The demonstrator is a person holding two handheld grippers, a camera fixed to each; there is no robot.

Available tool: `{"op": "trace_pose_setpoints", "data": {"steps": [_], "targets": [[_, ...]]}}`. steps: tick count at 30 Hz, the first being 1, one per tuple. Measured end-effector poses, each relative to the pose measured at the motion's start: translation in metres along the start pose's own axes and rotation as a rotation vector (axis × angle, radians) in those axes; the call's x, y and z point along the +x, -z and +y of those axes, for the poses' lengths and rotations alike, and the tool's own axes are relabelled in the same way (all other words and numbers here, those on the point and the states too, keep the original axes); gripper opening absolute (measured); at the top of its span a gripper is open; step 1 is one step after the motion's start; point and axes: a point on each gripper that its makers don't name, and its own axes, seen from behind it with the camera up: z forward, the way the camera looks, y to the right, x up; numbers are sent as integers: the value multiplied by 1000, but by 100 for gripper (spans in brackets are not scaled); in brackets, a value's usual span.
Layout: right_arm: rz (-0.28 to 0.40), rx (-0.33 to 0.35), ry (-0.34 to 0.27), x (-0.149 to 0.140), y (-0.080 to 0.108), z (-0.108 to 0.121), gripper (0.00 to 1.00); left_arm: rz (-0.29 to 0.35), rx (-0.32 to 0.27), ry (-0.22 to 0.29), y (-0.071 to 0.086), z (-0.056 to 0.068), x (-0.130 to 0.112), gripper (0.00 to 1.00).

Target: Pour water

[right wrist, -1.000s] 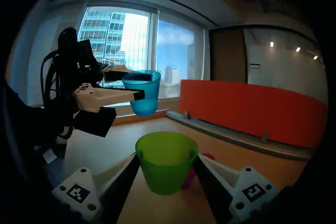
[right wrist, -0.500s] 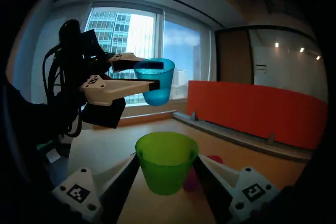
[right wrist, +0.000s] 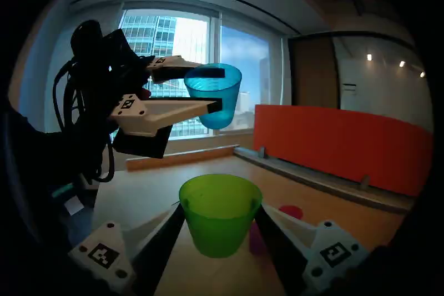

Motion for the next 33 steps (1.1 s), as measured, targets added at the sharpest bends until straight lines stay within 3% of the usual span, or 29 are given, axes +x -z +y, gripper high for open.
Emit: {"op": "trace_pose_setpoints", "data": {"steps": [33], "targets": [[-7,38,21,5,-22,-1,89,11,-5,-209,-13,0,-1,86]]}}
